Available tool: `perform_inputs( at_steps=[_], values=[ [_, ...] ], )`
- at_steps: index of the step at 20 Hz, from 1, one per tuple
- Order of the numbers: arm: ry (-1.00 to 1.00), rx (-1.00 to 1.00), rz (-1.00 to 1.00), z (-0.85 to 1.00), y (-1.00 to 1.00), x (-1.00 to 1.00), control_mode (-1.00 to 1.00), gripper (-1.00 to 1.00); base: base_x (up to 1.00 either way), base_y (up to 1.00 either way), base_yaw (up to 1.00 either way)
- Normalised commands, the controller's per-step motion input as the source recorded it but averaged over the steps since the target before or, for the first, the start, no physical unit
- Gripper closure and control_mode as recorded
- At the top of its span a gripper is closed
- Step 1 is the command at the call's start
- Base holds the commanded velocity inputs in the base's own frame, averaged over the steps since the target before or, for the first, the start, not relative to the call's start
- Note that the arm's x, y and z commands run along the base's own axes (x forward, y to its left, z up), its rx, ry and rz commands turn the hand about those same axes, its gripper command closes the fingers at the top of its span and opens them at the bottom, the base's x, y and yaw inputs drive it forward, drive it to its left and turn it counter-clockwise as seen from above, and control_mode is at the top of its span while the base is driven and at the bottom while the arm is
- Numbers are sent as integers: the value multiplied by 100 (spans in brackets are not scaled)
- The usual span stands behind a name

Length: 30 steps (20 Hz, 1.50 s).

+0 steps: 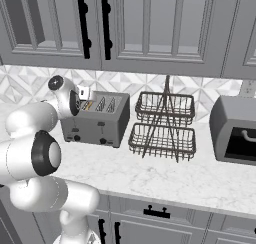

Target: Start the toaster. Once the lever pops up, take the bread to the plate on the dining counter.

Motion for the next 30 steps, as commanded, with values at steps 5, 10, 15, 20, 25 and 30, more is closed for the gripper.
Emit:
perform_inputs(
  at_steps=[5, 10, 15, 20, 25, 30],
  values=[
    [0, 0, 0, 0, 1, 0, -100, -100, 0, 0, 0],
    [0, 0, 0, 0, 0, 0, -100, -100, 0, 0, 0],
    [-1, 0, 0, 0, 0, 0, -100, -100, 0, 0, 0],
    [0, 0, 0, 0, 0, 0, -100, -100, 0, 0, 0],
    [0, 0, 0, 0, 0, 0, -100, -100, 0, 0, 0],
    [0, 0, 0, 0, 0, 0, -100, -100, 0, 0, 0]
  ],
)
